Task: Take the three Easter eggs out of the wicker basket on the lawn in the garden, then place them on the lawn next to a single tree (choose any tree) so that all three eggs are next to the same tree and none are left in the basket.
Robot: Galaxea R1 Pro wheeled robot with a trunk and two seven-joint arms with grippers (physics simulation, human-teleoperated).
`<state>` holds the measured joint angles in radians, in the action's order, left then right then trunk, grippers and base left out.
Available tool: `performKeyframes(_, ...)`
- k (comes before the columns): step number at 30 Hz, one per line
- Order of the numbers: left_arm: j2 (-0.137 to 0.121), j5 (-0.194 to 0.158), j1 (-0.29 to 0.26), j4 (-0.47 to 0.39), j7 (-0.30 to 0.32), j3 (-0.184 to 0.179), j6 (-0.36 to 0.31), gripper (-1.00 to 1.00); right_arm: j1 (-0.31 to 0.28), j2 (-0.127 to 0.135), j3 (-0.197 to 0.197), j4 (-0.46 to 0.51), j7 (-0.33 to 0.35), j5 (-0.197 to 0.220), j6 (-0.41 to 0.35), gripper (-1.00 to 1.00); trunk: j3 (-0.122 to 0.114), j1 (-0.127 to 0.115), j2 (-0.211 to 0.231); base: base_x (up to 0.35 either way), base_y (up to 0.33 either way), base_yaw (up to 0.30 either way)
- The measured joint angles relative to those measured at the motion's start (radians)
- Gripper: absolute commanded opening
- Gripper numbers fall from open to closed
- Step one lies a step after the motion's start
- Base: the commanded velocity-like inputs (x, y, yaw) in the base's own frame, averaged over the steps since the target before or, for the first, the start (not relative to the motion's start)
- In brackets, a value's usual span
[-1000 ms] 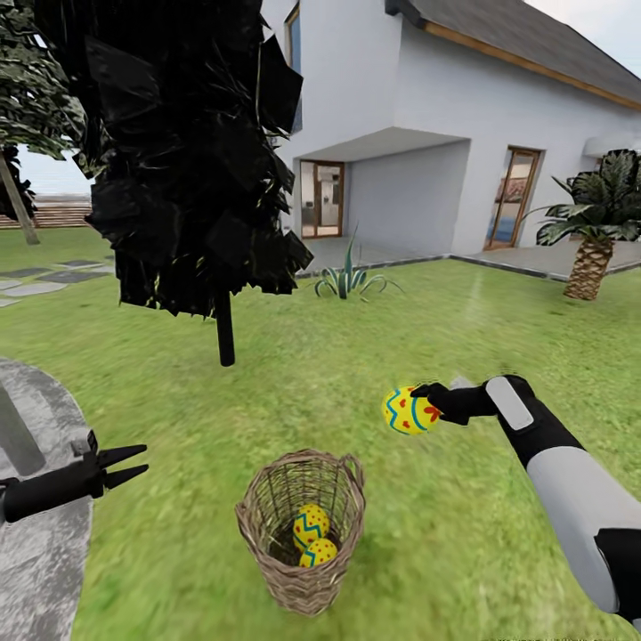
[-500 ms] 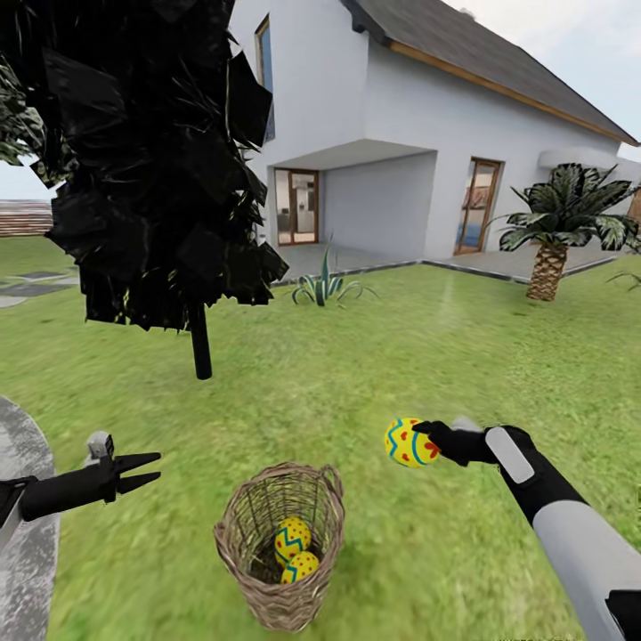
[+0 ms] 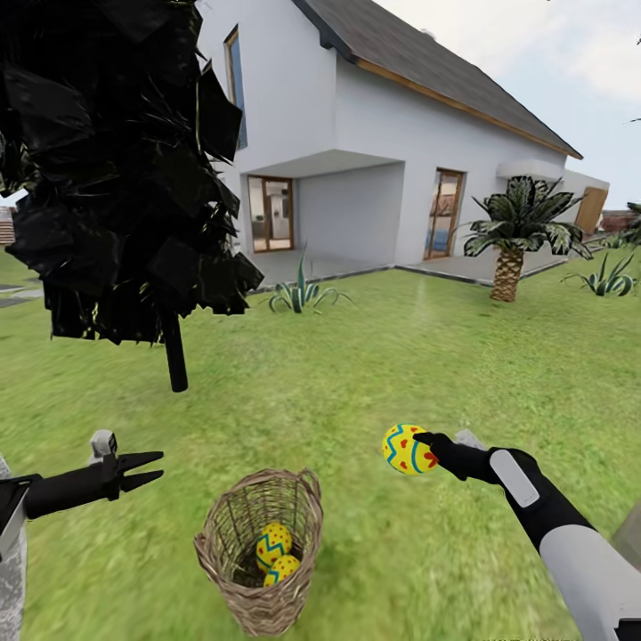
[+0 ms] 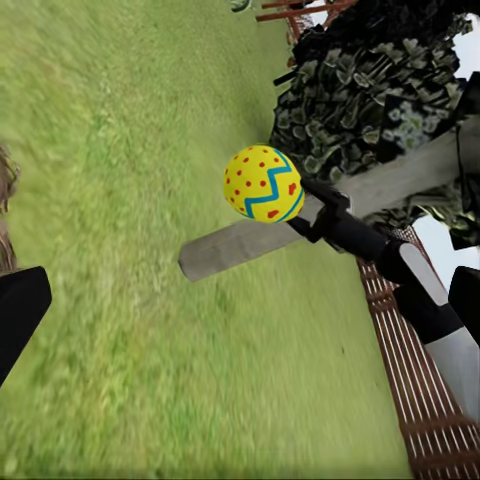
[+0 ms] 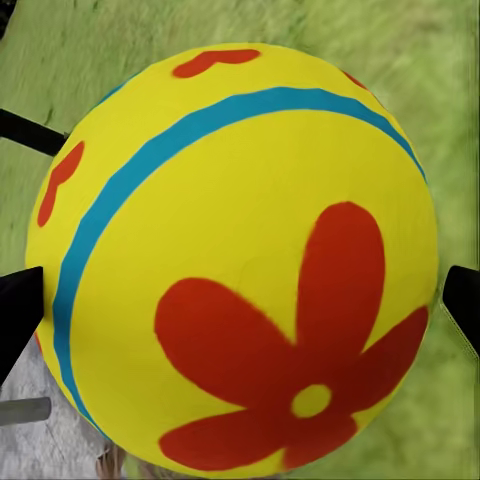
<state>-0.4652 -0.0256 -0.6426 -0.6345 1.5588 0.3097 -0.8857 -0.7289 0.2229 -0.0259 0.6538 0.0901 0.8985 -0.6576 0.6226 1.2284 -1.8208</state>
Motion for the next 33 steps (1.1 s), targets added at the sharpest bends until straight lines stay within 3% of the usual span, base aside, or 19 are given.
performKeyframes(26, 0.0, 0.0, 0.0, 0.0, -0.001, 0.001, 0.002, 1.0, 0.001, 0.0, 0.002, -0.024, -0.001, -0.001, 0.029, -1.0, -0.116, -0.1, 0.182, 0.0, 0.0, -0.193)
performKeyframes(33, 0.0, 0.0, 0.0, -0.002, -0.001, 0.001, 0.004, 1.0, 0.001, 0.0, 0.002, -0.025, -0.002, -0.001, 0.029, -1.0, -0.14, -0.127, 0.231, 0.0, 0.0, -0.022)
